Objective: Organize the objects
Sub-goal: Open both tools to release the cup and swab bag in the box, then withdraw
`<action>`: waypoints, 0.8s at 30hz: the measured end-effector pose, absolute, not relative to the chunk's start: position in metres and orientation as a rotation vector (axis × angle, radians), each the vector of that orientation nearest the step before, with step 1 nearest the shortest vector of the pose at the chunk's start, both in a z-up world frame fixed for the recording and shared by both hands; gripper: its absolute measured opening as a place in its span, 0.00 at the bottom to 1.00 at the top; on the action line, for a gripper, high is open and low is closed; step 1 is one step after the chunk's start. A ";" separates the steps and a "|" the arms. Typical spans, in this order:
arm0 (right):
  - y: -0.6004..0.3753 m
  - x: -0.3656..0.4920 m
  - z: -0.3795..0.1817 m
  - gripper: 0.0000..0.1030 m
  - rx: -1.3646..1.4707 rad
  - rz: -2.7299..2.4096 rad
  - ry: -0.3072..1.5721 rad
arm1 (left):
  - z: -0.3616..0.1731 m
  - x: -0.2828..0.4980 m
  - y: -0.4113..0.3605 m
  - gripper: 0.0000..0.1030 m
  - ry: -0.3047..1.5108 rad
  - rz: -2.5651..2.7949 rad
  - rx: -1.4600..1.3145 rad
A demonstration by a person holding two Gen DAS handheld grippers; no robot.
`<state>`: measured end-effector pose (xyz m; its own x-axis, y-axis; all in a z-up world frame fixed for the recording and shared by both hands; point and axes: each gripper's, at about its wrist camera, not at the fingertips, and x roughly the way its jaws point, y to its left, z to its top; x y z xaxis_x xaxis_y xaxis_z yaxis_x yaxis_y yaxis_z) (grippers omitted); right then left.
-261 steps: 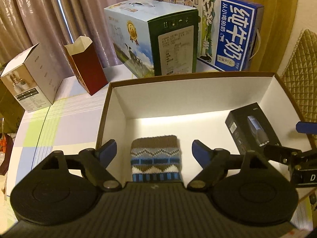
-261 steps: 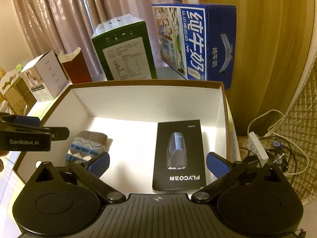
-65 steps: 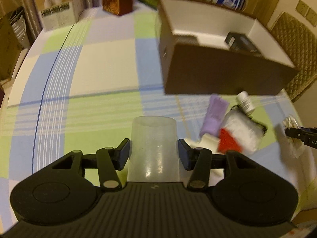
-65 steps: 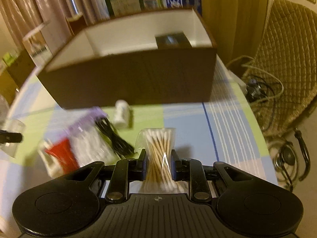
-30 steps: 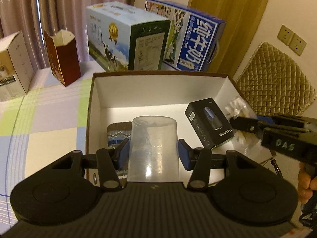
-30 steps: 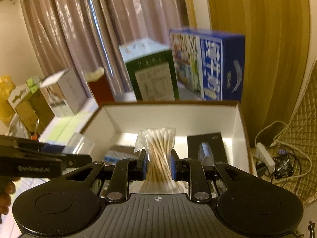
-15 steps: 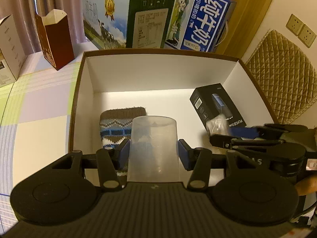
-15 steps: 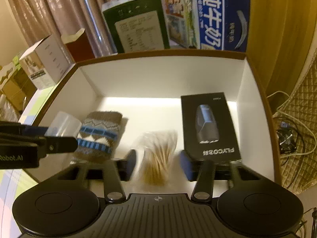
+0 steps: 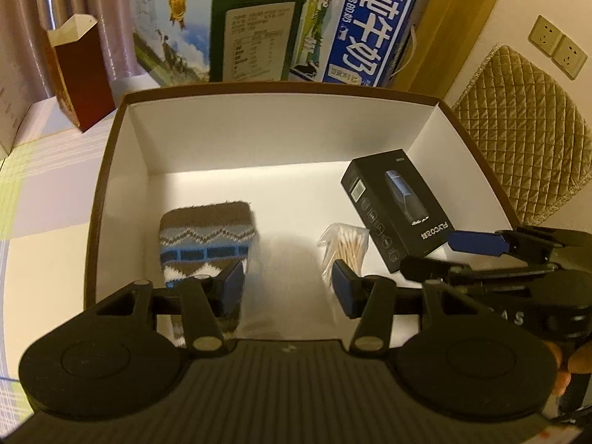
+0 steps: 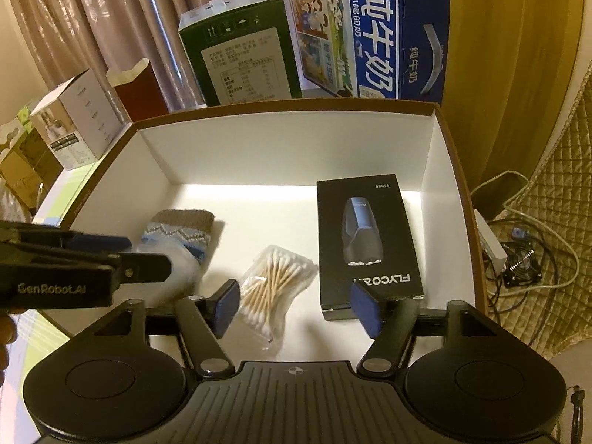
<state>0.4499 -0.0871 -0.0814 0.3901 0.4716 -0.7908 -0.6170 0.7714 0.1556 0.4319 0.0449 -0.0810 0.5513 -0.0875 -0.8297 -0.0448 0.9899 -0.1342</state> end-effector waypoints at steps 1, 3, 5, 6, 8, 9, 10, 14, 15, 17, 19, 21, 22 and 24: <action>-0.088 0.449 -0.081 0.68 -0.177 0.698 0.942 | -0.081 0.433 0.044 0.61 0.988 -0.024 -0.145; -0.089 0.447 -0.079 0.74 -0.182 0.701 0.939 | -0.080 0.433 0.044 0.67 0.984 -0.018 -0.134; -0.090 0.444 -0.078 0.81 -0.185 0.705 0.937 | -0.080 0.432 0.045 0.73 0.988 -0.009 -0.127; -0.090 0.444 -0.077 0.83 -0.187 0.707 0.938 | -0.081 0.431 0.046 0.74 0.994 -0.005 -0.128; -0.090 0.442 -0.076 0.87 -0.192 0.711 0.938 | -0.081 0.430 0.049 0.77 1.008 0.004 -0.133; -0.090 0.441 -0.076 0.88 -0.195 0.711 0.938 | -0.082 0.429 0.050 0.78 1.014 0.010 -0.133; -0.090 0.440 -0.075 0.90 -0.199 0.711 0.939 | -0.081 0.427 0.051 0.80 1.016 0.017 -0.131; -0.091 0.436 -0.072 0.93 -0.205 0.714 0.935 | -0.077 0.420 0.054 0.83 1.020 0.040 -0.119; -0.092 0.435 -0.071 0.93 -0.204 0.714 0.933 | -0.076 0.418 0.055 0.83 1.021 0.045 -0.120; -0.093 0.432 -0.067 0.94 -0.199 0.713 0.928 | -0.074 0.414 0.057 0.85 1.025 0.057 -0.123; -0.095 0.429 -0.064 0.94 -0.191 0.715 0.922 | -0.071 0.409 0.060 0.85 1.028 0.067 -0.130; -0.096 0.425 -0.061 0.95 -0.183 0.713 0.917 | -0.067 0.403 0.062 0.85 1.028 0.071 -0.139; -0.098 0.424 -0.059 0.95 -0.177 0.713 0.914 | -0.065 0.401 0.062 0.85 1.027 0.072 -0.142; -0.101 0.420 -0.055 0.95 -0.163 0.712 0.906 | -0.061 0.395 0.064 0.85 1.023 0.080 -0.144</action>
